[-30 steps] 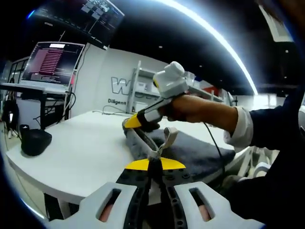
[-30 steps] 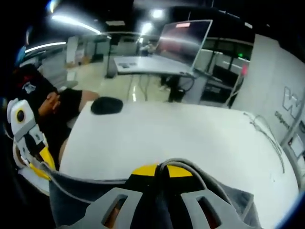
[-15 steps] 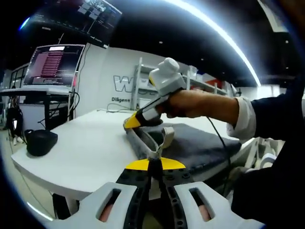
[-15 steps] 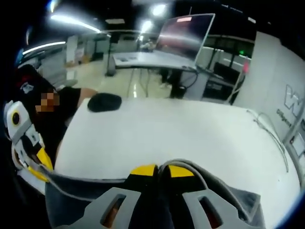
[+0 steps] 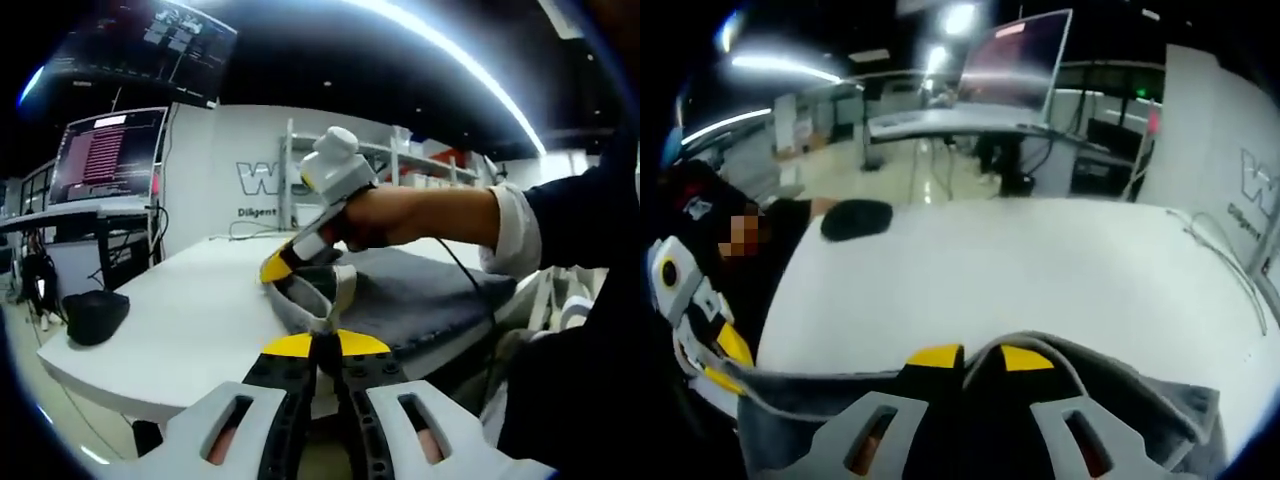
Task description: Open the folded towel by lifting each exposed corner and separating the folded layers until the towel lies flat within the target outline without major curled edges
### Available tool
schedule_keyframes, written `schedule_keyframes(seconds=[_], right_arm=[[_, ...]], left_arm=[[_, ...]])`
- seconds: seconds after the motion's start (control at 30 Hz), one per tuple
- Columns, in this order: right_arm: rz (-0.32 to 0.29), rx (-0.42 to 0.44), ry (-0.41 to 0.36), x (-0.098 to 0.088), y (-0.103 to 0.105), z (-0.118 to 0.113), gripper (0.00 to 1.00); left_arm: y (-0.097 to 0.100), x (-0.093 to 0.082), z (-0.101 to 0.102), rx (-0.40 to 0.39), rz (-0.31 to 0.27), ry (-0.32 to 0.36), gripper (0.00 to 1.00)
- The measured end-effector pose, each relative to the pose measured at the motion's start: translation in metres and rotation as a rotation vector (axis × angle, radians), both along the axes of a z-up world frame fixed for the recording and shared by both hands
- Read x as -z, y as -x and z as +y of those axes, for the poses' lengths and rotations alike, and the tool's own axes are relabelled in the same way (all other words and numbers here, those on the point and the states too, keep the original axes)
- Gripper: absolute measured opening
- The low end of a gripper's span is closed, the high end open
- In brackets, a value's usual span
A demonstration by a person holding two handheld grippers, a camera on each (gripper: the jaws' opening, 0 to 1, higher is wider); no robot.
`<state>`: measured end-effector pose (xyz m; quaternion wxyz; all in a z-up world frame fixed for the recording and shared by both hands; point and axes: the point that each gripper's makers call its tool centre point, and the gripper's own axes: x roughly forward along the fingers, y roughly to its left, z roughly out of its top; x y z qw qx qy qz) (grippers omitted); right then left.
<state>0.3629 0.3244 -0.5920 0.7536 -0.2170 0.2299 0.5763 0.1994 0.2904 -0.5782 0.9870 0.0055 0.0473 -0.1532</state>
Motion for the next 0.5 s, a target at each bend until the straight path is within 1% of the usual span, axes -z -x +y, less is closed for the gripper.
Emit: schedule_keyframes(seconds=[0.2, 0.3, 0.5], right_arm=[[0.057, 0.008, -0.021, 0.0031, 0.0028, 0.0014, 0.14], [0.066, 0.01, -0.029, 0.0041, 0.0042, 0.0021, 0.15], [0.11, 0.019, -0.036, 0.0062, 0.0065, 0.0037, 0.18]], left_arm=[[0.0009, 0.0007, 0.0036, -0.009, -0.012, -0.014, 0.08], [0.0008, -0.0001, 0.0042, -0.01, -0.021, -0.019, 0.08], [0.0013, -0.0005, 0.0063, -0.016, -0.027, -0.016, 0.09]])
